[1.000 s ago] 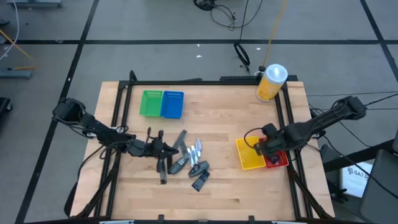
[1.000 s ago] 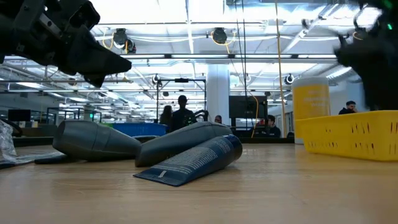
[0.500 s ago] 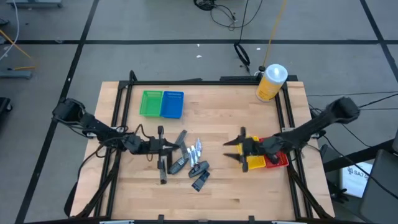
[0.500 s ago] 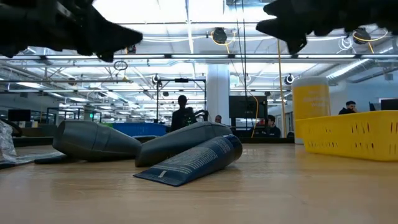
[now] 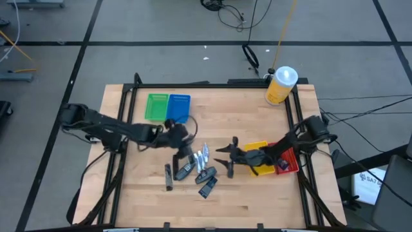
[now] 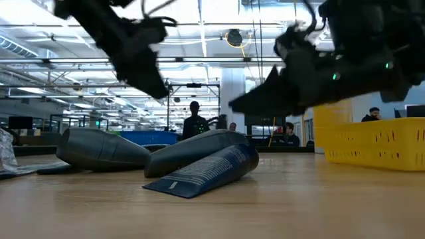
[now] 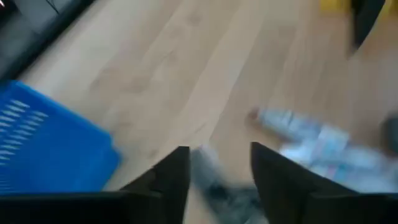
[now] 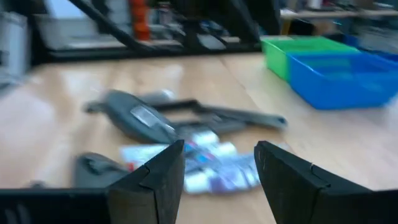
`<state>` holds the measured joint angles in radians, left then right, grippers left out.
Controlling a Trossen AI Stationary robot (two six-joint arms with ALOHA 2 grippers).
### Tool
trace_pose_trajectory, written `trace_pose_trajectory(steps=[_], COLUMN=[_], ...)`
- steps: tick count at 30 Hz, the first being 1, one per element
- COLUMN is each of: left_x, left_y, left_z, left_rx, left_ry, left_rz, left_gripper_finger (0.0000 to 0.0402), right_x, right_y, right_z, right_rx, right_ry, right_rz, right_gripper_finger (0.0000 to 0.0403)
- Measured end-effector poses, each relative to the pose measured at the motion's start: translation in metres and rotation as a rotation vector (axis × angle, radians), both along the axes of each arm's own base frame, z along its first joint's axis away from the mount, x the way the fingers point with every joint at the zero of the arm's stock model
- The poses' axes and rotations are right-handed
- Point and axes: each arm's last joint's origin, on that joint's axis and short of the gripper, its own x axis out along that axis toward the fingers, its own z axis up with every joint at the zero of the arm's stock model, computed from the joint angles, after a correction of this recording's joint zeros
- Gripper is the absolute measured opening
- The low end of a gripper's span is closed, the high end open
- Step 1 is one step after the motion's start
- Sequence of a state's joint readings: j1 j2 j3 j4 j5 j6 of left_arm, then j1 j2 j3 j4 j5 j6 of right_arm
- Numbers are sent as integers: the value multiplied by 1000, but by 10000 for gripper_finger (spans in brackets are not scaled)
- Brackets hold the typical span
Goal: Pick & Place Travel size toiletries
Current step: Put the black comb into the blue bin
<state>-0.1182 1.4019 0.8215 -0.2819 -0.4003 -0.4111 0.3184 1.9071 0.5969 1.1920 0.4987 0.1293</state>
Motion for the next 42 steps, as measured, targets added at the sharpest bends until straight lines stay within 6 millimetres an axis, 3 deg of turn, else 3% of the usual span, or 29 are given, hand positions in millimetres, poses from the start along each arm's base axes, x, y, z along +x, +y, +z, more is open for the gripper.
trace_pose_trajectory(steps=[4,7,11,16,23,34,42], left_x=[11,19,29,37,37,31,12], left_y=[14,20,23,24,25,35,35], left_z=[-28,-48,-71,-85,-81,-77,-41], left_rx=[-131,-135,-118,-101,-97,-167,-160], left_ry=[61,119,166,197,187,236,228], left_rz=[97,149,206,238,243,234,212], left_gripper_finger=[244,263,257,233,173,15,4], right_x=[1,0,0,-1,-1,-3,-3], right_y=[-2,-3,-3,-3,-3,-4,-4], right_z=[-18,-27,-31,-32,-33,-38,-38], right_rx=[26,24,14,-40,-105,-108,-109], right_ry=[28,47,64,89,118,159,162], right_rz=[-135,-175,-165,-154,-140,-142,-142], right_gripper_finger=[185,185,185,185,185,185,185])
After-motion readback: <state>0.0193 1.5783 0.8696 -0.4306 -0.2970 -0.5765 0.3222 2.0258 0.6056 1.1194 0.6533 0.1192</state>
